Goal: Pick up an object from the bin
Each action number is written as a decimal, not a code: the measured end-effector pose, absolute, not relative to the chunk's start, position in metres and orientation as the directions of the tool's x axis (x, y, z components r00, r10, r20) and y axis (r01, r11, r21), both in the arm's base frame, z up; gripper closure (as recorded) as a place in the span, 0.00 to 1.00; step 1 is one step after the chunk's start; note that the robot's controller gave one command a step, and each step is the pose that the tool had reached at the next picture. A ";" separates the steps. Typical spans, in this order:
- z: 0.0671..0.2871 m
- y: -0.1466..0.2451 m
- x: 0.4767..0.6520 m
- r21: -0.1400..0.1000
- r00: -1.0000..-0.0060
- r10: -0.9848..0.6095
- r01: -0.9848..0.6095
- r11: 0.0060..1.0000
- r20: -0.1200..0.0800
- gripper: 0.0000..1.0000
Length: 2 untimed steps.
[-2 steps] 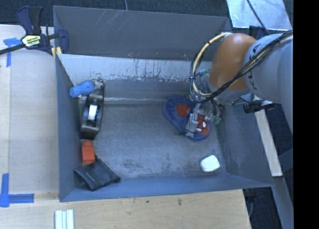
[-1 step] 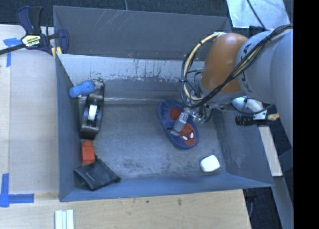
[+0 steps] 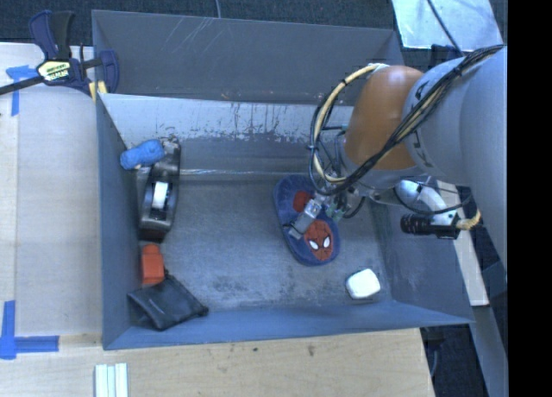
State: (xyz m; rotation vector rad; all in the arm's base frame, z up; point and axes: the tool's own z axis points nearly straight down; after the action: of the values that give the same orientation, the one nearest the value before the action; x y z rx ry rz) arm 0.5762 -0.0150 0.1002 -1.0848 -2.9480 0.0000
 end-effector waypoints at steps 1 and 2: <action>0.073 0.001 0.601 -0.006 -0.624 0.781 0.781 0.624 0.003 0.00; 0.075 0.000 0.601 -0.008 -0.627 0.779 0.779 0.627 0.003 0.00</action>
Offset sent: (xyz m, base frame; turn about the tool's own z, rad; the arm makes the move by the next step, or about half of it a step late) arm 0.0245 0.0183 -0.0302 0.1939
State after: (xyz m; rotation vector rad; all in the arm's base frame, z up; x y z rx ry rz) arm 0.6011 0.0000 0.0746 -1.3536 -2.8279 0.0091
